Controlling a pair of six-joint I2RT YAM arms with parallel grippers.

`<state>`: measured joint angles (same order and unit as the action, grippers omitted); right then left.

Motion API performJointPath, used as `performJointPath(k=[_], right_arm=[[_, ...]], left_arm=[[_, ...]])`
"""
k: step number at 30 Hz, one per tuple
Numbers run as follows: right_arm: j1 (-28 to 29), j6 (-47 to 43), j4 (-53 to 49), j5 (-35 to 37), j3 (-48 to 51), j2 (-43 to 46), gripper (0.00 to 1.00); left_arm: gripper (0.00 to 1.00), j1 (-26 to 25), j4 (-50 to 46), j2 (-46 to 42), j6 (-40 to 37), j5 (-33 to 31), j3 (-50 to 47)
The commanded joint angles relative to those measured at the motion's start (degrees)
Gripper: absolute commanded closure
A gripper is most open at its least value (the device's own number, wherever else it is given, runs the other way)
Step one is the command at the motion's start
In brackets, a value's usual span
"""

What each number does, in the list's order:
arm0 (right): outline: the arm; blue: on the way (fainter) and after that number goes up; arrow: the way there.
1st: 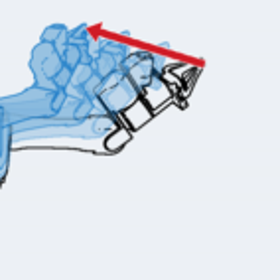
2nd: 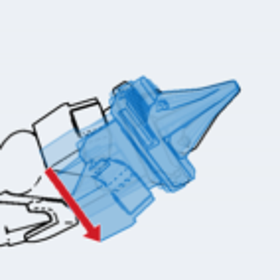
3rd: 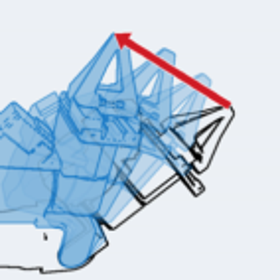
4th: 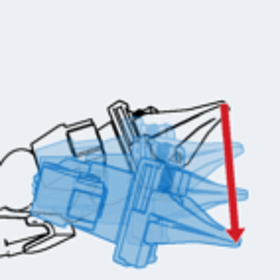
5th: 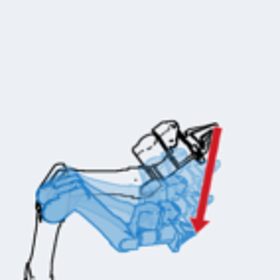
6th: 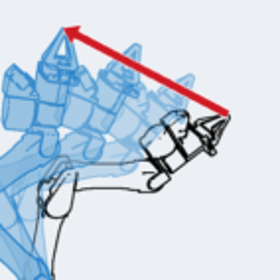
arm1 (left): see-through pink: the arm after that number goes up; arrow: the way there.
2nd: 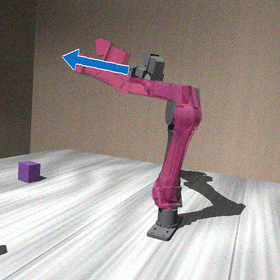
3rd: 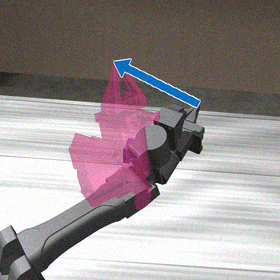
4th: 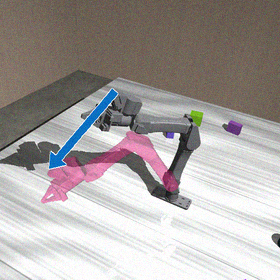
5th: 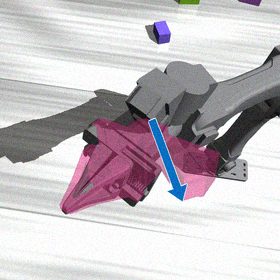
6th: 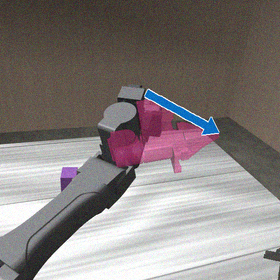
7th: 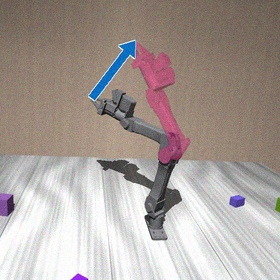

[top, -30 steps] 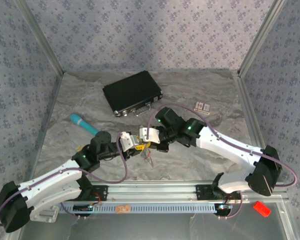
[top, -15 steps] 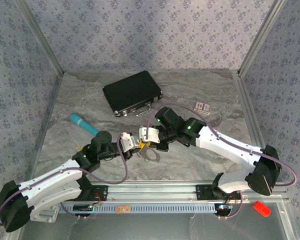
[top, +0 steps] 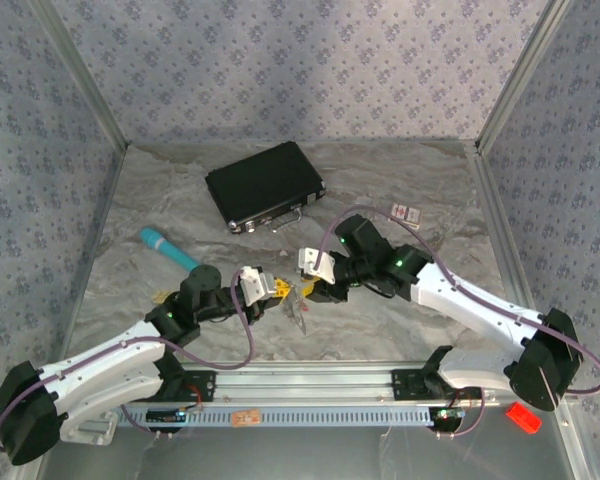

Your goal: Put the keys on the keyring

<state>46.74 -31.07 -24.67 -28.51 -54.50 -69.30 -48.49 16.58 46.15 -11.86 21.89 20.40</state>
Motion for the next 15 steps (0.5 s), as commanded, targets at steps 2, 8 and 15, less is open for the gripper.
performJointPath(k=[2, 8, 15], right_arm=[[-0.1, 1.3, 2.0, -2.2, 0.4, -0.3, 0.71], [0.0, 0.9, 1.5, -1.9, -0.1, -1.7, 0.77], [0.4, 0.7, 1.4, -0.9, -0.5, -2.9, 0.85]], left_arm=[[1.0, -0.1, 4.3, -0.8, 0.9, 2.0, 0.1], [1.0, -0.1, 4.8, -0.4, 1.1, 2.2, 0.3], [1.0, -0.1, 4.7, -0.4, 1.1, 2.3, 0.3]])
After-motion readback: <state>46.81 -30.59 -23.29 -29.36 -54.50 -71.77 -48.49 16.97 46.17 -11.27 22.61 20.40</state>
